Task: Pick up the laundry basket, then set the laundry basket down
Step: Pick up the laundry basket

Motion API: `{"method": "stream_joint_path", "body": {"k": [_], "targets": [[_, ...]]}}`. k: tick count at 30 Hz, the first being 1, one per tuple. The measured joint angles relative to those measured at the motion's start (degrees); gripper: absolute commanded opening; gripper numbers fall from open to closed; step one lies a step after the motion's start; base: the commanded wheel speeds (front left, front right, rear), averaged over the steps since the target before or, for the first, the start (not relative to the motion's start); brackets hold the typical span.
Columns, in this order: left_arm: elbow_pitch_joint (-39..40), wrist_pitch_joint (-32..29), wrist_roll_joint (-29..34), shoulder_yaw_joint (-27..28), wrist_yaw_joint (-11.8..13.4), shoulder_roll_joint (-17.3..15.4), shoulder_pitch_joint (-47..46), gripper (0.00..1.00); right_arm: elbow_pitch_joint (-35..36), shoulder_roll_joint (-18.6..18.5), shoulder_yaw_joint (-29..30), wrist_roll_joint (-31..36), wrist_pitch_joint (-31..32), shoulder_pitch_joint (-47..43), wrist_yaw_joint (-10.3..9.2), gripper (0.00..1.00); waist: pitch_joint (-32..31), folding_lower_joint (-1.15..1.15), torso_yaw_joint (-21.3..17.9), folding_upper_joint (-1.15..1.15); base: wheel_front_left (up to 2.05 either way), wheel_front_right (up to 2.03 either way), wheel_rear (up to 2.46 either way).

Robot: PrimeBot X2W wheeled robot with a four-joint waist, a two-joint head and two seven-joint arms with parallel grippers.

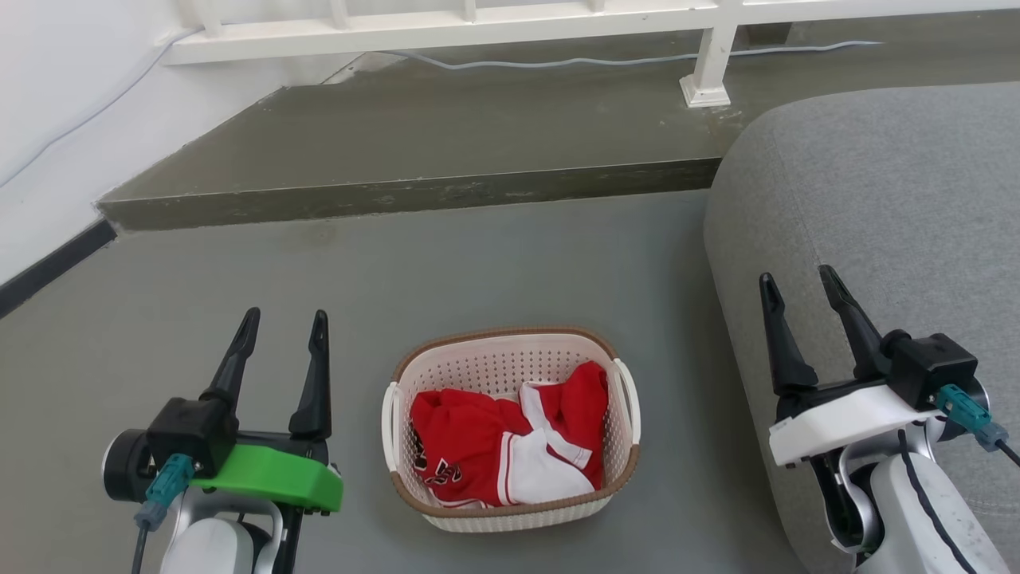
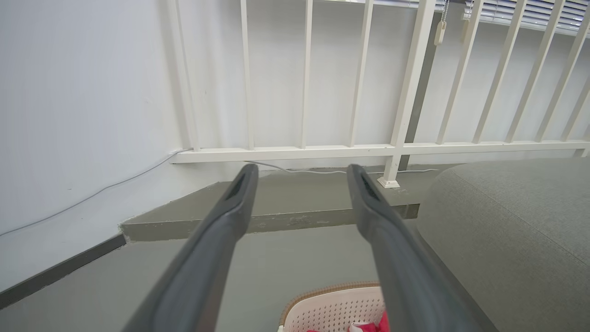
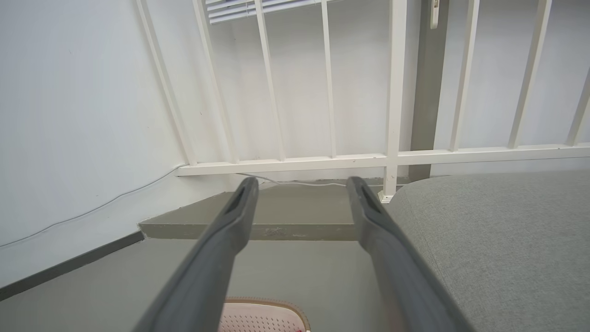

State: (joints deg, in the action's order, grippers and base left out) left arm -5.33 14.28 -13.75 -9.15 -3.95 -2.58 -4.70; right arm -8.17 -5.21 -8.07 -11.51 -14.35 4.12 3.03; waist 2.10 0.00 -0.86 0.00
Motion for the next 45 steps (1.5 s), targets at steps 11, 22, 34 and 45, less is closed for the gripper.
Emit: {"method": "stream_joint_path", "body": {"k": [11,22,34,45], "targets": [[-0.24,0.15,-3.31,0.35,-0.05,0.02,0.01,1.00,0.13,0.66,0.76,0.00,-0.01,0.00,0.58,1.00,0.67,0.00,-0.19,0.00,0.00,0.00,0.00],[0.34,0.15,-4.24,0.88,-0.05,0.04,-0.05,1.00,0.54,1.25,1.77,-0.07,-0.01,0.05,0.99,1.00,3.55,0.00,-0.71,0.00,0.00,0.00,0.00],[-0.76,0.15,-4.31,0.25,-0.10,0.09,-2.73,1.00,0.43,1.71,2.79,-1.42,-0.07,1.47,1.45,1.00,10.49,0.00,-1.41,0.00,0.00,0.00,0.00],[-4.04,0.15,-4.74,0.04,-0.57,0.22,-8.60,1.00,-1.19,1.91,2.29,-1.43,-0.08,7.98,1.60,1.00,18.20,0.00,-1.69,0.00,0.00,0.00,0.00]]}}
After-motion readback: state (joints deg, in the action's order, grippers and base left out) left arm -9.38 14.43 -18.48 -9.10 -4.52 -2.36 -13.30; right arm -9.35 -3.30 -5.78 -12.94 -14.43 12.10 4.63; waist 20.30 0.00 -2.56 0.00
